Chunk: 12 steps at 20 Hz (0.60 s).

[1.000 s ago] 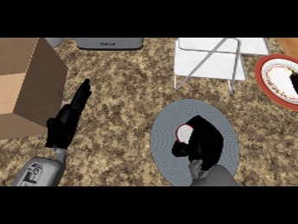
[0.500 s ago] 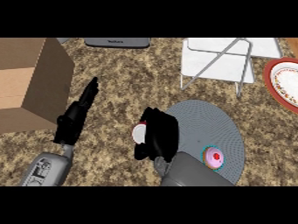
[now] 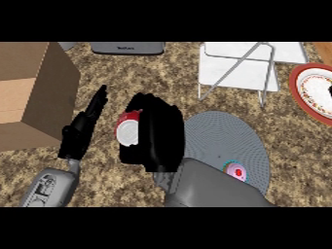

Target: Pick the can from the placemat and place it in the tiered shelf

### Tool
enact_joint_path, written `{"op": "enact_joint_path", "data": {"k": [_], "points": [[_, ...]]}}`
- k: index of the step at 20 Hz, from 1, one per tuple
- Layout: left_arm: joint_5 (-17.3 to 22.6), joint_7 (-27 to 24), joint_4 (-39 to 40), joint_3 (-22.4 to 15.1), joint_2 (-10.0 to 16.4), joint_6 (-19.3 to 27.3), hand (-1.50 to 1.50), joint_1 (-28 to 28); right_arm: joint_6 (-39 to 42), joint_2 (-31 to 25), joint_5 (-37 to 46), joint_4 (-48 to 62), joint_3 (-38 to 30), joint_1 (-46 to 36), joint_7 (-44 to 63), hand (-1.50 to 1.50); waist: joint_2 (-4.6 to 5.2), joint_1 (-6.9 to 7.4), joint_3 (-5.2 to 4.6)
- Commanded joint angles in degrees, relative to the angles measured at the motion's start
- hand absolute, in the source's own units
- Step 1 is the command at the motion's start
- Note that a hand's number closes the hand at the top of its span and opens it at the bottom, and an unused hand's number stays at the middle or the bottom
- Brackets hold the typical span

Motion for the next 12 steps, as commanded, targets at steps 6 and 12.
{"op": "enact_joint_path", "data": {"k": [6,12], "points": [[-0.8,2.3,-3.0,-0.4,-0.6,1.2,0.00,1.5,3.9,0.7,11.6,-1.1,-5.6,-11.4,19.8,1.50,-0.66,-1.18,-0.05],[0.0,2.1,-5.4,0.8,1.5,-0.2,0.00,4.3,9.8,0.7,17.9,-2.1,-15.1,-16.4,19.4,1.50,-0.61,-1.58,0.00]]}}
